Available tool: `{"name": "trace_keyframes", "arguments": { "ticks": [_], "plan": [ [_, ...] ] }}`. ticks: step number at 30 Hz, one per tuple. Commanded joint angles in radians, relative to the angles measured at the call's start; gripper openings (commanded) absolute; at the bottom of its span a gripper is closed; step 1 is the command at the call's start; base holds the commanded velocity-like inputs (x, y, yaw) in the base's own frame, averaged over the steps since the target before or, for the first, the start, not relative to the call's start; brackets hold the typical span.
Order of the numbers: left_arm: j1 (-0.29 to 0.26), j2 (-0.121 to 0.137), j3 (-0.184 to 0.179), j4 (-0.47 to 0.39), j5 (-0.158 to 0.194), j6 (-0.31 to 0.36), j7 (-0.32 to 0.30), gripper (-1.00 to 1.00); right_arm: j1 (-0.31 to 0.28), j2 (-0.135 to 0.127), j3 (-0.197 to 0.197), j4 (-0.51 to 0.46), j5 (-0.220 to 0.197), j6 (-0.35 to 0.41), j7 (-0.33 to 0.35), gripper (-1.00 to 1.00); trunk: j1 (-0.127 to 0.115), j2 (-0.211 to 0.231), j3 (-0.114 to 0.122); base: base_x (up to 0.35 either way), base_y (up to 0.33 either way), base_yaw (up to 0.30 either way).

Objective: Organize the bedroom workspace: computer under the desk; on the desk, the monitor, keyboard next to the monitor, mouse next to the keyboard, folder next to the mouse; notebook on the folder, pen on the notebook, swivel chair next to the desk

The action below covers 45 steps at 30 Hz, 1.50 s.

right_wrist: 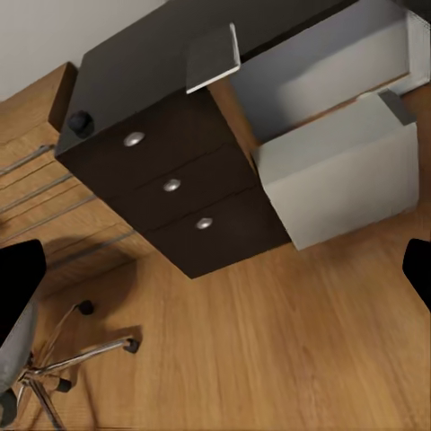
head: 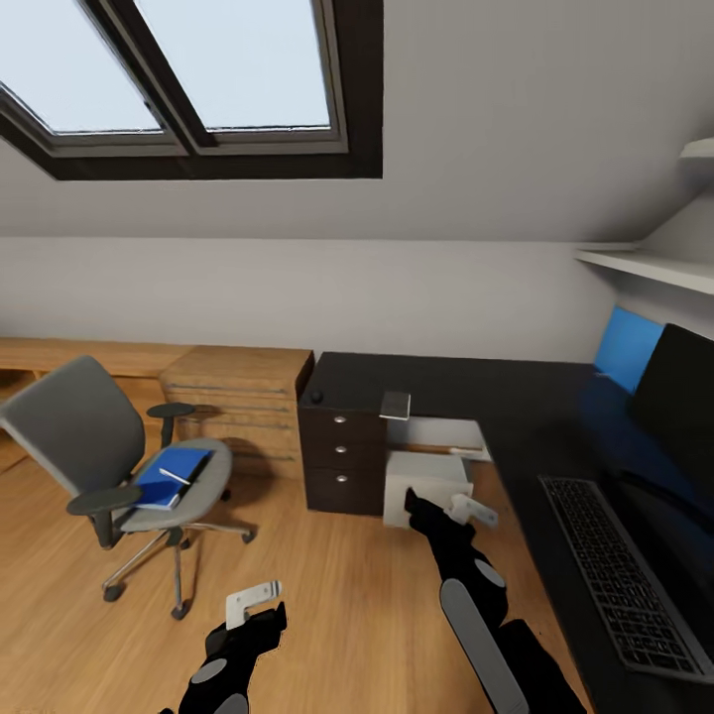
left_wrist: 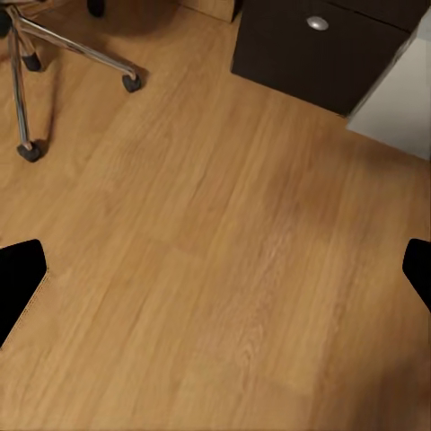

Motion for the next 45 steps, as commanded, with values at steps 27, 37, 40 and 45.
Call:
{"name": "trace_keyframes", "arguments": {
  "ticks": [27, 37, 40, 45],
  "plan": [
    [-0.002, 0.000, -0.006, -0.003, 0.002, 0.005, 0.006, 1.00, -0.001, 0.000, 0.003, -0.003, -0.002, 0.003, -0.006, 1.00, 0.001, -0.001, 0.023, 0.327, -0.017, 0.161],
    [-0.002, -0.001, -0.008, -0.003, 0.002, 0.005, 0.008, 1.00, -0.001, 0.000, 0.003, -0.002, -0.002, -0.024, -0.008, 1.00, 0.001, -0.001, 0.036, 0.311, -0.163, 0.169],
    [-0.002, -0.001, -0.009, -0.003, 0.002, 0.005, 0.008, 1.00, -0.001, -0.001, 0.003, -0.002, -0.002, -0.035, -0.009, 1.00, 0.001, -0.001, 0.039, 0.289, -0.201, 0.230],
    [-0.002, -0.002, -0.011, -0.003, 0.002, 0.005, 0.008, 1.00, 0.000, -0.001, 0.003, -0.002, -0.002, -0.042, -0.010, 1.00, 0.001, -0.001, 0.042, 0.283, -0.208, 0.252]
  ]
}}
